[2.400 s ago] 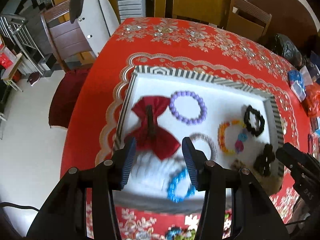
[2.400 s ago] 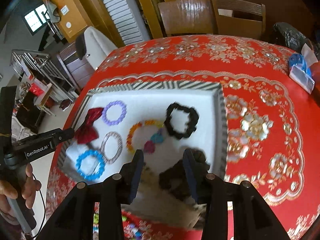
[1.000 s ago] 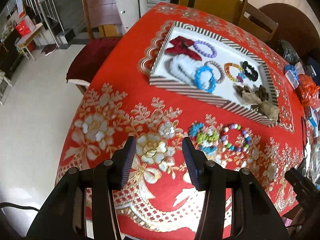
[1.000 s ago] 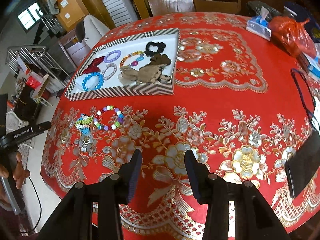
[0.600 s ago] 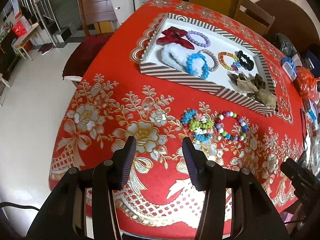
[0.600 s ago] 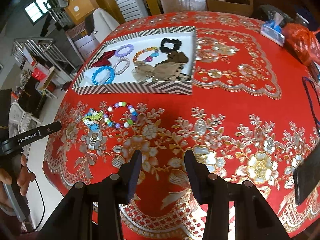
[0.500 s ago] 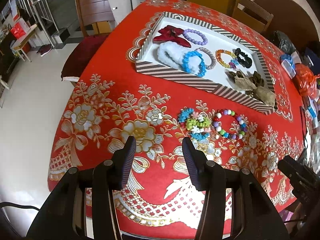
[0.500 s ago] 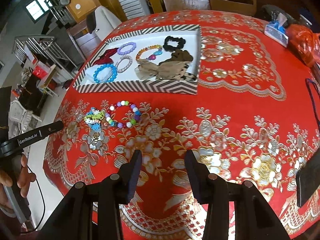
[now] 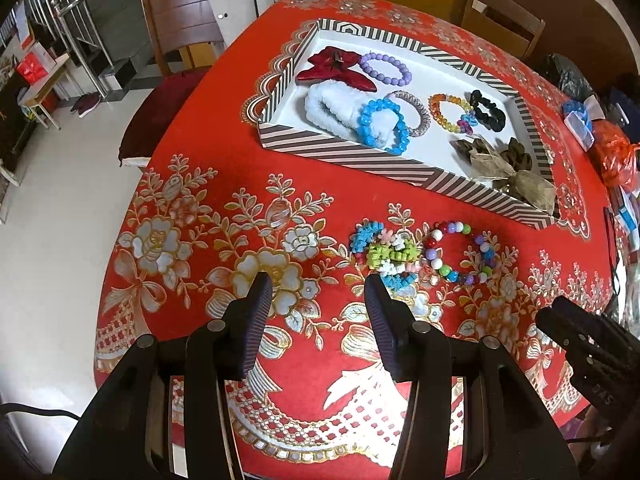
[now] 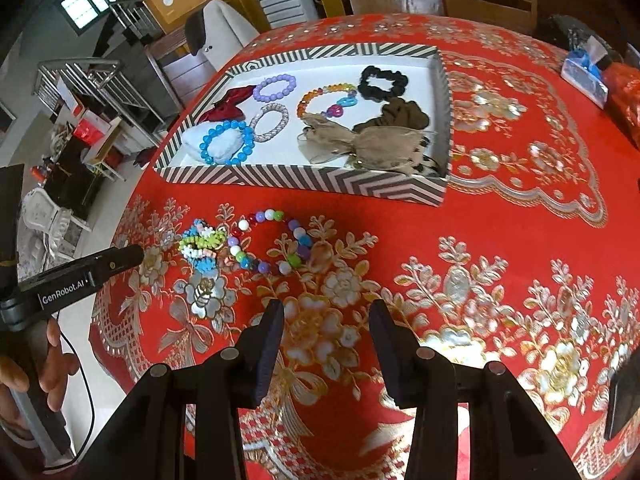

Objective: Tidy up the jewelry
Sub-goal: 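Grasp the green charm bracelet with the left tool while the right tool grasps the pastel bead bracelet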

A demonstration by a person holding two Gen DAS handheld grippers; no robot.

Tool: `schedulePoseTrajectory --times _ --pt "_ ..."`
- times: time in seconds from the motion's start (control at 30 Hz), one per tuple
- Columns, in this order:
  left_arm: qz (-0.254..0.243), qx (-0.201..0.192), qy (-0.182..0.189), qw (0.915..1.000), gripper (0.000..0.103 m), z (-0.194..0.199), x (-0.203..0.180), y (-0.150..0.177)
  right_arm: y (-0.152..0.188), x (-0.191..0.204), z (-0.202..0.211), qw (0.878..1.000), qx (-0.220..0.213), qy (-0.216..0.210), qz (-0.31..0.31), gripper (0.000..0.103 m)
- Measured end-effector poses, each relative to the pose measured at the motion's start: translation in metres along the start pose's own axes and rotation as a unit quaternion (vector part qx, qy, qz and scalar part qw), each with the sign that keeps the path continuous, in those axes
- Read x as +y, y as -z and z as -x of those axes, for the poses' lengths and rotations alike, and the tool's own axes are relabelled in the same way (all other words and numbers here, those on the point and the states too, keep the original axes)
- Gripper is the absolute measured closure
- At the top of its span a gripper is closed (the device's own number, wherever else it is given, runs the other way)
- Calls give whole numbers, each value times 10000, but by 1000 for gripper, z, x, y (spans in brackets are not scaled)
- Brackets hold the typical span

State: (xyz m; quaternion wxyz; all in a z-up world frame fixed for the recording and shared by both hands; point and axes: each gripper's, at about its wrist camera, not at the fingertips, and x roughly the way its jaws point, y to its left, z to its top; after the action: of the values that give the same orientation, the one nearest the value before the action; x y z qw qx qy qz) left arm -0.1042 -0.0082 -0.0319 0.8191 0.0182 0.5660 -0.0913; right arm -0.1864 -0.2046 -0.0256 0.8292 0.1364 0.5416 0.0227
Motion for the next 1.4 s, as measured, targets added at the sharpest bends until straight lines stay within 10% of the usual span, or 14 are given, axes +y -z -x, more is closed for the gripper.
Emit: schedulePoseTrajectory --times 0.57,0.77,1.03,1.17,1.4 --pt "454 442 645 9959 41 -27 9 -18 -40 28 -58 9982 69 19 601 61" --pt "226 541 565 9967 40 -41 -5 -22 -42 31 -66 9947 32 336 972 87" --pt "56 513 454 9976 40 -60 -20 -27 -41 16 -58 9971 -2 142 754 94" --pt "-69 395 614 9973 87 -61 -25 -30 -42 16 -40 9968 -215 67 762 97" --pt "4 389 1014 9941 87 -48 -18 -36 -48 25 -7 9943 -518 -77 924 97"
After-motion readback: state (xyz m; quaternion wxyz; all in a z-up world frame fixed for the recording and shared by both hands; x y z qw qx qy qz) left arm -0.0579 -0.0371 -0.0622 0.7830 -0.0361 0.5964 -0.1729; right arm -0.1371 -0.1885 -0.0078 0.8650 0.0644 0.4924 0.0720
